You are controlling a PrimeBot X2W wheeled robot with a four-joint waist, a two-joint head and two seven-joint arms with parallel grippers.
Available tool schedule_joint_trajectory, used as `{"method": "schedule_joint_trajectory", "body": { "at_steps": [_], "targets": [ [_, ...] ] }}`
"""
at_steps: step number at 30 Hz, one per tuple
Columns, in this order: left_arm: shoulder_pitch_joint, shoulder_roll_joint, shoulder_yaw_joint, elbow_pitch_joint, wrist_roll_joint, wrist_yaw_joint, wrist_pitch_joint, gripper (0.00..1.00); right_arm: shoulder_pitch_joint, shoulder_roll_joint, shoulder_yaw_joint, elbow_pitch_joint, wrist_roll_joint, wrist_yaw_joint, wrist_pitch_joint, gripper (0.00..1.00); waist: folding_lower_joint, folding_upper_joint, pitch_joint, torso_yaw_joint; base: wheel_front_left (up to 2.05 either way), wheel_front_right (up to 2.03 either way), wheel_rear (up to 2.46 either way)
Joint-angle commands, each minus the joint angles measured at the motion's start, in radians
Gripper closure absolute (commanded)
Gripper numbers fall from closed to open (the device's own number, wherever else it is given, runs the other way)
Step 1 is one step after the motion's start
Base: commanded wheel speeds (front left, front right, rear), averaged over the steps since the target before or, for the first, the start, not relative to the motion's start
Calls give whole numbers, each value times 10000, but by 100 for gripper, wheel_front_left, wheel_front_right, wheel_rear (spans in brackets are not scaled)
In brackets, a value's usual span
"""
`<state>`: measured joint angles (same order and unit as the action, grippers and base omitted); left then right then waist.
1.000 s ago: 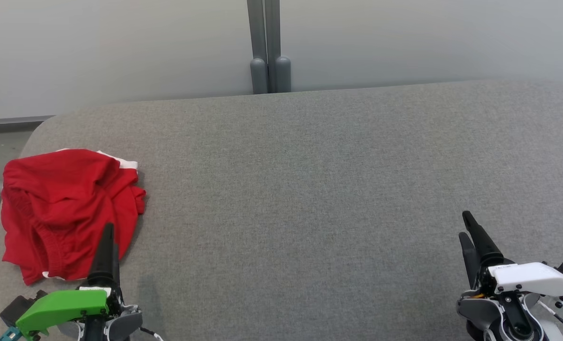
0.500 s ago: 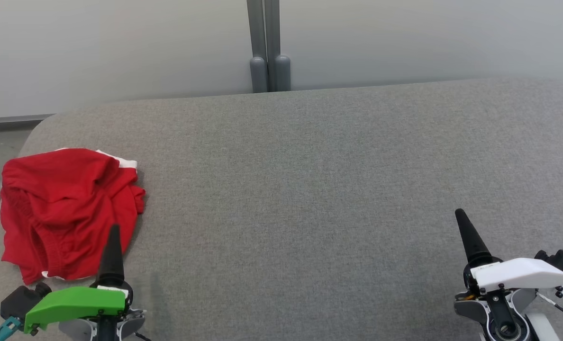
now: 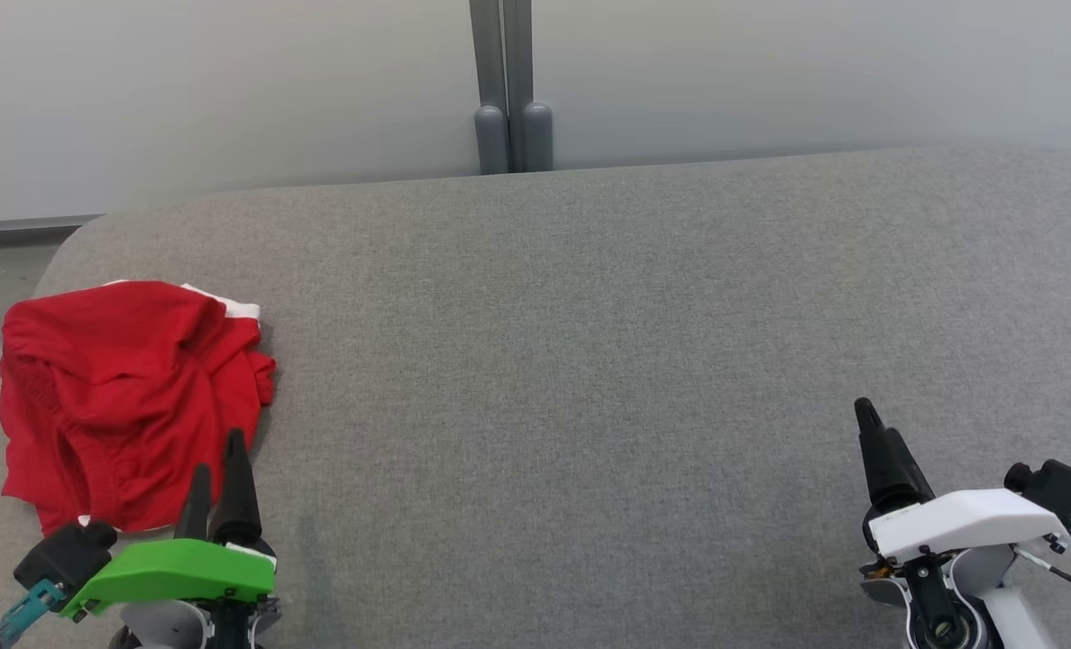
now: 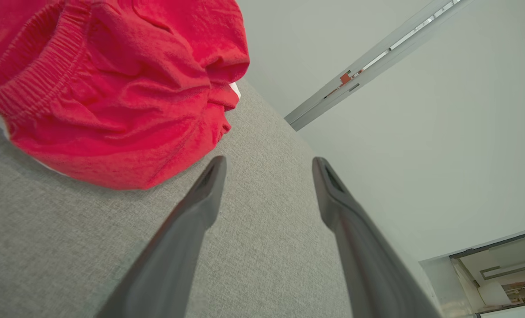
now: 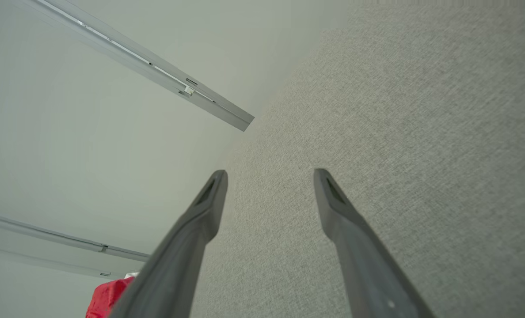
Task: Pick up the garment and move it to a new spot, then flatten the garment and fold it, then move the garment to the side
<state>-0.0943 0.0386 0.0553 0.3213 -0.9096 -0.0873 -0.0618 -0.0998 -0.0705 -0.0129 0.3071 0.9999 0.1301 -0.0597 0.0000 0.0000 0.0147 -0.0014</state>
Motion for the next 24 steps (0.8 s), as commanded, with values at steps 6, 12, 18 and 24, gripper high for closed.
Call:
{"method": "schedule_joint_trajectory", "body": {
  "at_steps": [6,12,18,24],
  "targets": [
    [-179,85,-100,-156,1307,258,-263,0,-285,-25,64,-78,-1116,4,-287,0,0,0,13,-5,0,0,0],
    [-179,92,-184,-162,2202,337,-450,0,-297,-17,108,-61,-1973,5,-467,0,0,0,32,7,0,0,0],
    [-146,99,-271,-95,3012,425,-626,0,-269,1,139,-16,-2778,5,-646,0,0,0,40,31,0,0,0],
    [-97,138,-339,-71,3765,520,-786,0,-238,43,91,20,-3573,6,-807,0,0,0,28,48,0,0,0]
  ]
}}
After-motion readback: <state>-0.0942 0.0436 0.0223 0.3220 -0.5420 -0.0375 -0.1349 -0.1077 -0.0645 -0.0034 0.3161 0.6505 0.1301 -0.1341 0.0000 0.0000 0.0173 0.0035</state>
